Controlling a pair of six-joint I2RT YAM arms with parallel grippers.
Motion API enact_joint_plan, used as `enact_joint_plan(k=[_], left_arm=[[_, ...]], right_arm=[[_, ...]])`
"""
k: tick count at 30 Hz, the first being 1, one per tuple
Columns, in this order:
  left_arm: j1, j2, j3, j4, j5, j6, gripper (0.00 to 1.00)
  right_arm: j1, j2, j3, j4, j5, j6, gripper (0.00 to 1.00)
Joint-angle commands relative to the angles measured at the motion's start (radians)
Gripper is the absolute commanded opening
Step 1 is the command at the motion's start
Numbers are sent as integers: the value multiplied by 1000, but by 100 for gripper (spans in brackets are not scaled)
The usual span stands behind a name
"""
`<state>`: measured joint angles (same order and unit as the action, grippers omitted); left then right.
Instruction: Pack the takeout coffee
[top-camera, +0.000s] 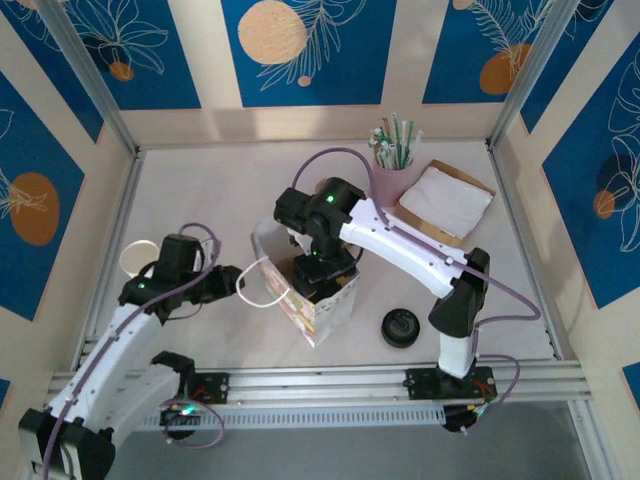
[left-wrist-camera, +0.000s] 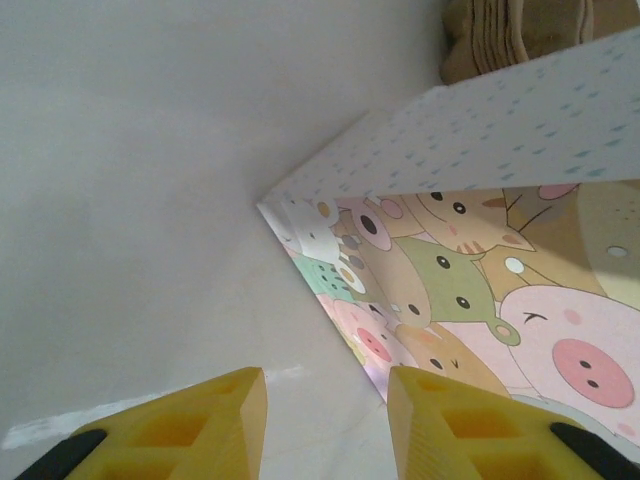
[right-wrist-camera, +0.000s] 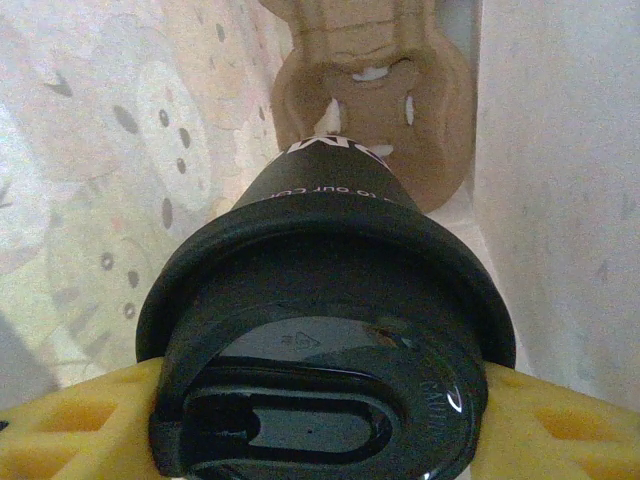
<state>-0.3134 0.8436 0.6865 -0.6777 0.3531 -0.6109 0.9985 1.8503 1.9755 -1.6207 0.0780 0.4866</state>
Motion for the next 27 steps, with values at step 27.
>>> enact_joint_plan(k=[27], left_arm=[[-112, 204, 67, 286, -107, -34, 37]], right_arm=[[3, 18, -29, -159, -41, 0, 64]])
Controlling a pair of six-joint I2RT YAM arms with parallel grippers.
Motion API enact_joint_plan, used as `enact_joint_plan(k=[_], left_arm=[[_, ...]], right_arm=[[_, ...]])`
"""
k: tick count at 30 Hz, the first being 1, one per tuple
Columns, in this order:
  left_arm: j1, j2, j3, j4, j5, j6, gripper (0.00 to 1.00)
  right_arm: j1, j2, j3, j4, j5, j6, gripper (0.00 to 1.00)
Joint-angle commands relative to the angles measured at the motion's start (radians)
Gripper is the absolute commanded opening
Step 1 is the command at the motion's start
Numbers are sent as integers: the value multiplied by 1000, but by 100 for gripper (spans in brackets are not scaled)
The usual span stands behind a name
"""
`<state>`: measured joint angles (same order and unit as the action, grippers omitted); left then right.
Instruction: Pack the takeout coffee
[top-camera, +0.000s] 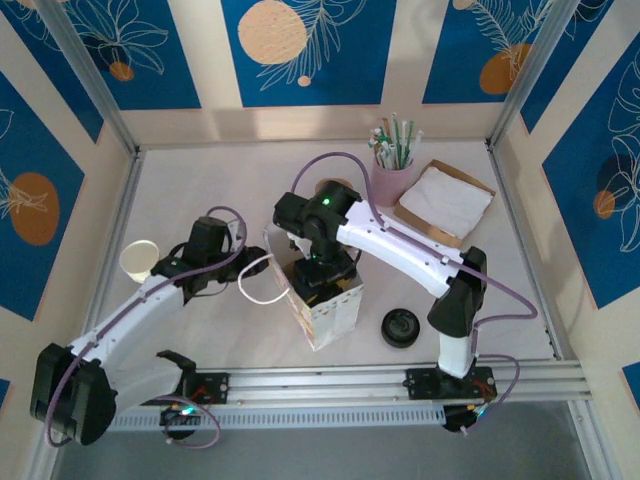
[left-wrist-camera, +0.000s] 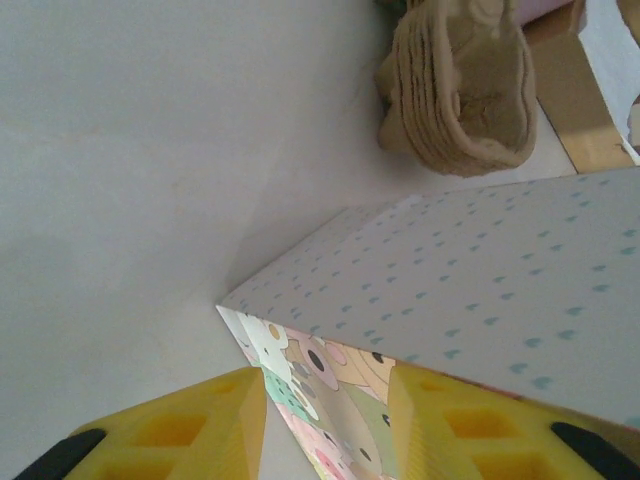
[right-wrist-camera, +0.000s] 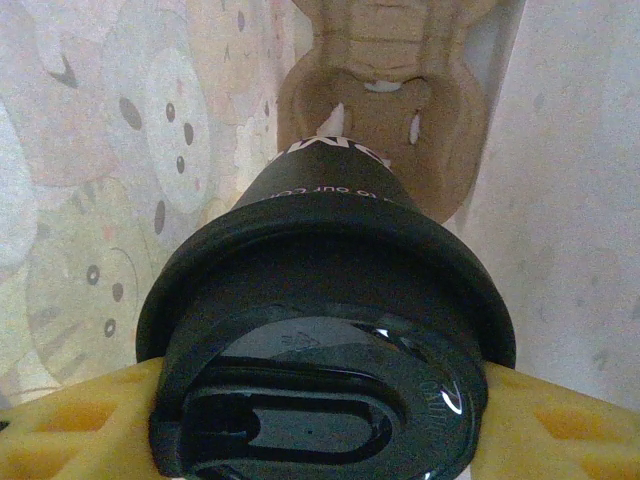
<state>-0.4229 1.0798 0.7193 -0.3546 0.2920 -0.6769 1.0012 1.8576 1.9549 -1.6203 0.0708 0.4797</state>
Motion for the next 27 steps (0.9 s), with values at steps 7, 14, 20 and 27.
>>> enact_joint_plan(k=[7, 14, 20, 27], left_arm=[[8, -100, 67, -152, -122, 81, 41], [10, -122, 81, -194, -148, 97, 43], [10, -168, 83, -235, -187, 115, 48], [13, -179, 75, -251, -197, 119, 50]], right_arm=[[-7, 9, -11, -159, -16, 14, 64], [-9, 7, 12, -159, 23, 23, 63], [-2, 11, 43, -159, 57, 21, 63], [3, 24, 31, -159, 96, 23, 63]])
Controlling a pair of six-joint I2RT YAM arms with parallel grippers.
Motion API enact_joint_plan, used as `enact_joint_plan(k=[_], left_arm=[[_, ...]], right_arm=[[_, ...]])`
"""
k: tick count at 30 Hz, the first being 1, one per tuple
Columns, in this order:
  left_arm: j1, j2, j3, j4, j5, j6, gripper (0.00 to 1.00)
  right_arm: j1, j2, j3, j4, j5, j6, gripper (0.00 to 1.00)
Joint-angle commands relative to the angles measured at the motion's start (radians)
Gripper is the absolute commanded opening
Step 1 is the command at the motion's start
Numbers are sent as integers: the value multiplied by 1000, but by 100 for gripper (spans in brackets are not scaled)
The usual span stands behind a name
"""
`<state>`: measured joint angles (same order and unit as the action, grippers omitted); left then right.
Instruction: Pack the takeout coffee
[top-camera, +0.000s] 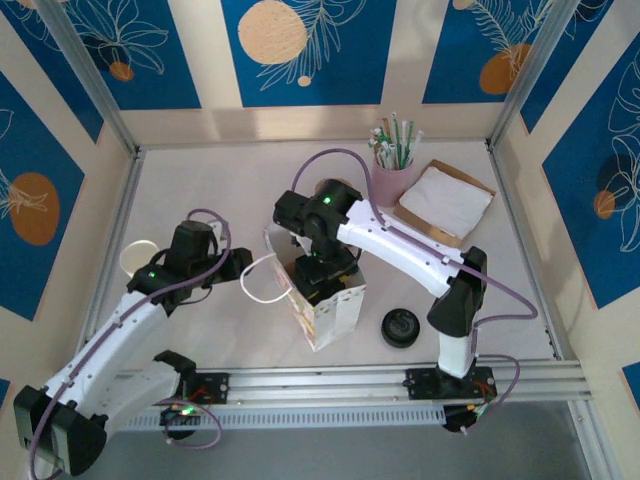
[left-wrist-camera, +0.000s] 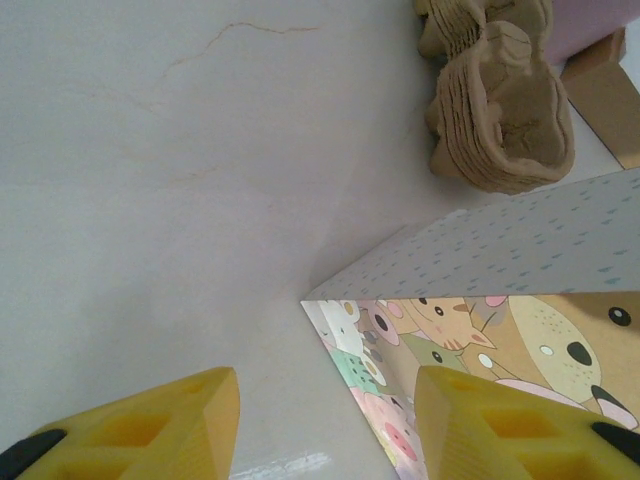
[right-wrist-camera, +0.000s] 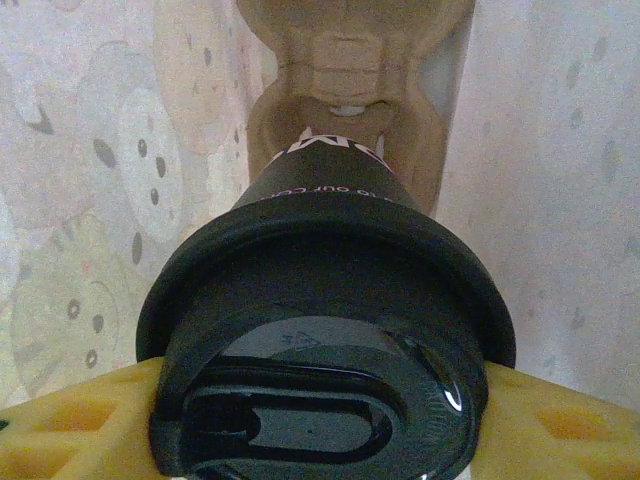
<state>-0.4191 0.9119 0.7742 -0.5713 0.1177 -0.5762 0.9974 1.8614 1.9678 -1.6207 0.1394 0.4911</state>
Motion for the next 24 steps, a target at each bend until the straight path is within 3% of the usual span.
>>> enact_joint_plan(k=[1, 24], left_arm=[[8, -13, 20, -36, -23, 20, 50], [26, -76, 40, -102, -79, 63, 61]], right_arm=[[8, 21, 20, -159, 29, 14, 63], [12, 43, 19, -159, 56, 13, 63]])
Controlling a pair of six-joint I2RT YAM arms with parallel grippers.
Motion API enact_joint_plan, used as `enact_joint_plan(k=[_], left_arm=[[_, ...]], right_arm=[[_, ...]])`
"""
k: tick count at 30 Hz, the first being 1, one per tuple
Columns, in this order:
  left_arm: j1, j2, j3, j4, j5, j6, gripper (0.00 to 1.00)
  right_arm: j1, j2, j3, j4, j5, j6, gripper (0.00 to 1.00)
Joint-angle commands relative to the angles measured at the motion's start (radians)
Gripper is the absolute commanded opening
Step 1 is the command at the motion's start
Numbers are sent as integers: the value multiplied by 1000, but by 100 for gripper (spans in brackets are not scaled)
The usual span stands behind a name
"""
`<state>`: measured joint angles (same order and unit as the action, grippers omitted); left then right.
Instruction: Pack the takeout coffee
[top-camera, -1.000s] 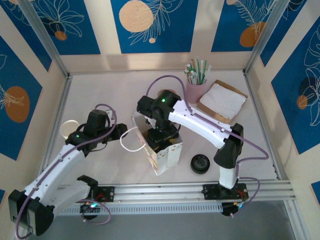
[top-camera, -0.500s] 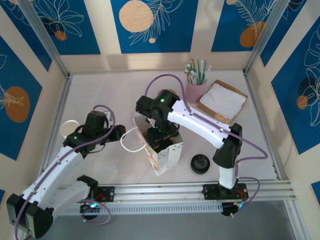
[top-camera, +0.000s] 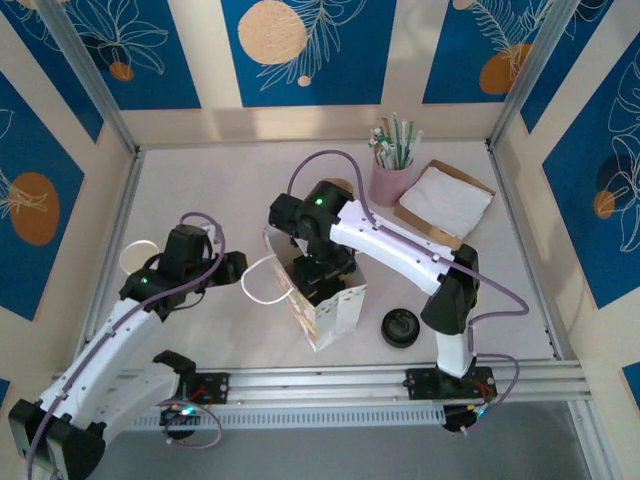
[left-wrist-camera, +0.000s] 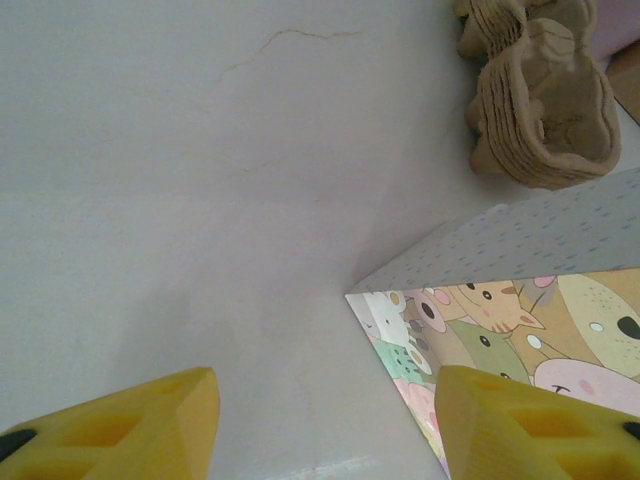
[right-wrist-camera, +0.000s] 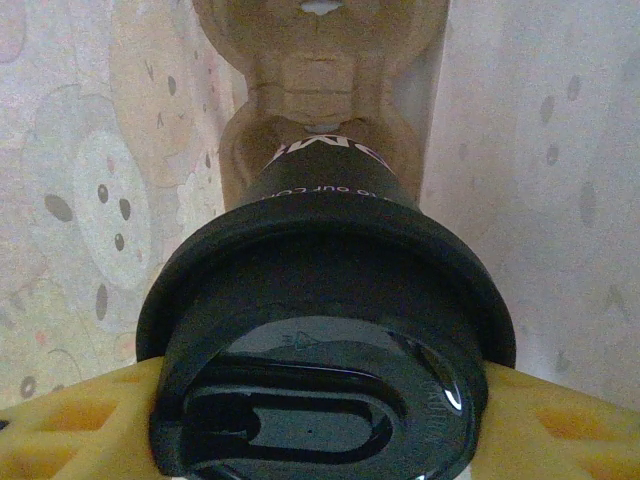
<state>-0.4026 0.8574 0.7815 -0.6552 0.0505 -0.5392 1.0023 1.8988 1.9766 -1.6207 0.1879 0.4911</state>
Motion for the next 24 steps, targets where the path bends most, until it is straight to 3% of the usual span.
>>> enact_joint_plan(k=[1, 9, 24], left_arm=[[10, -25, 33, -19, -14, 26, 63], [12, -41, 36, -20, -7, 32, 71], [11, -51, 32, -4, 20, 35, 72]], right_arm=[[6, 5, 10, -159, 8, 13, 63], [6, 19, 2, -159, 12, 10, 63], [1, 34, -5, -159, 19, 8, 63]])
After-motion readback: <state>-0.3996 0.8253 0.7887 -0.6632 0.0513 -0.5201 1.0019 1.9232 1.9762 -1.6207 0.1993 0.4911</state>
